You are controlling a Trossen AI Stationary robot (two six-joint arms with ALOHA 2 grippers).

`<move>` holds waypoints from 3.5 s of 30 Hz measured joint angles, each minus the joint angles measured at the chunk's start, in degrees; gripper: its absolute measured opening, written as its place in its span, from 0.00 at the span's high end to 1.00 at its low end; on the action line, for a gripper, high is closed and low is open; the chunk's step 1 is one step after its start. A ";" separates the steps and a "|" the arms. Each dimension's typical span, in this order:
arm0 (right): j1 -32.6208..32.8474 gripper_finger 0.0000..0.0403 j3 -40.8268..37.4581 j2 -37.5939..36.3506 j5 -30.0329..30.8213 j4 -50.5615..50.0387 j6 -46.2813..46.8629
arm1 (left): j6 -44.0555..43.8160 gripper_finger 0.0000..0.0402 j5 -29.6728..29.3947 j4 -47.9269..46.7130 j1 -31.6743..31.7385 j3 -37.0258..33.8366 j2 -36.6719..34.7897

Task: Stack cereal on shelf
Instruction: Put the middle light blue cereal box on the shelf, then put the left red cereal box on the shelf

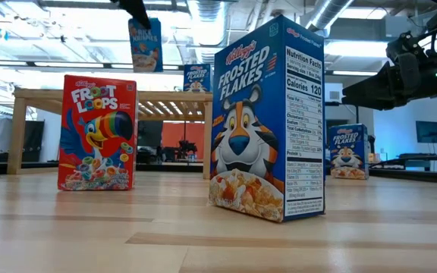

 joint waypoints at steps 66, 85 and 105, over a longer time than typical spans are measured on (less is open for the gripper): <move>0.02 0.10 -0.01 0.01 0.00 -0.01 0.00 | 17.41 0.44 35.40 -12.10 28.89 12.36 22.16; 0.02 0.10 -0.01 0.01 0.00 -0.01 0.00 | 12.13 0.27 33.66 -17.18 28.80 20.69 22.14; 0.02 0.10 0.01 0.01 0.00 -0.02 0.00 | -5.14 0.27 38.20 -26.54 17.33 23.55 12.28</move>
